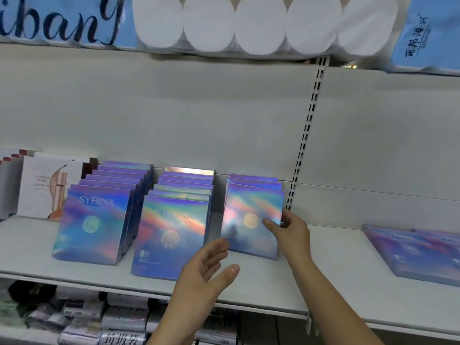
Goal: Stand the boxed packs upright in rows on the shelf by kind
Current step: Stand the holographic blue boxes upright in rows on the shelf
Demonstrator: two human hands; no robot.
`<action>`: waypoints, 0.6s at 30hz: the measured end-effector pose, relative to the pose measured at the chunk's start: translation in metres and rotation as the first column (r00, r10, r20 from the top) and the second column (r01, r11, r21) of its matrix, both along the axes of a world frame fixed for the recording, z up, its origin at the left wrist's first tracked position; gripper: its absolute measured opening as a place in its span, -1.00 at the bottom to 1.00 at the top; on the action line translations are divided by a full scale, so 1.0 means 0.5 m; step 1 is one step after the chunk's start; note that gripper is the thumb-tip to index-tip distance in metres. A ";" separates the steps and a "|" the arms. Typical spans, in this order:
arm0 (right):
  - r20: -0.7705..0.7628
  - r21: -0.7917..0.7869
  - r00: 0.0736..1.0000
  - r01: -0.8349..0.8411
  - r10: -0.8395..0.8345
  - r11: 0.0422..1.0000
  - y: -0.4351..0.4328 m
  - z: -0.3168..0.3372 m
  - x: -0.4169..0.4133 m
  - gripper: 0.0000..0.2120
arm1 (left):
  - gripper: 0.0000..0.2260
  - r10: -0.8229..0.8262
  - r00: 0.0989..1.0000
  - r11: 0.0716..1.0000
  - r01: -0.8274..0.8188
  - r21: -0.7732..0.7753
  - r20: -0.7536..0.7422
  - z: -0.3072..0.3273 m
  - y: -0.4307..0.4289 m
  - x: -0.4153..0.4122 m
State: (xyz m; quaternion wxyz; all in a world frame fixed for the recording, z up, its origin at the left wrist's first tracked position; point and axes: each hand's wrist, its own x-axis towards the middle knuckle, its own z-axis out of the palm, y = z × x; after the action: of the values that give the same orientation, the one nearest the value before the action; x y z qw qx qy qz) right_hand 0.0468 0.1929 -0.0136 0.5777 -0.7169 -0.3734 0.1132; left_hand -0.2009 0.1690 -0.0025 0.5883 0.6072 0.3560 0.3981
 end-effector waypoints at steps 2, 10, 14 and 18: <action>0.068 0.004 0.996 0.058 -0.058 0.998 0.002 -0.001 -0.003 -0.68 | -0.57 0.006 1.000 1.000 -0.006 0.002 0.008 -0.006 0.002 -0.009; 0.124 0.009 0.990 0.063 -0.063 0.998 0.008 0.010 0.000 -0.54 | -0.53 0.000 1.000 0.999 -0.001 0.034 0.013 -0.016 0.005 -0.027; 0.123 -0.013 0.987 0.102 -0.100 0.995 -0.013 0.018 0.001 -0.35 | -0.51 -0.035 0.999 0.998 0.035 0.049 0.001 -0.020 0.008 -0.022; 0.127 0.012 0.991 0.046 -0.047 0.999 -0.088 0.025 -0.005 -0.27 | -0.47 -0.110 0.994 0.992 0.108 0.070 0.020 -0.026 0.018 0.009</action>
State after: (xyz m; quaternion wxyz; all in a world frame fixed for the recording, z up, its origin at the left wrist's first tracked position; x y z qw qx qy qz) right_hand 0.0443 0.1492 -0.0012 0.5585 -0.7285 -0.3931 0.0523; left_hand -0.1966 0.1782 -0.0157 0.5922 0.6408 0.3014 0.3845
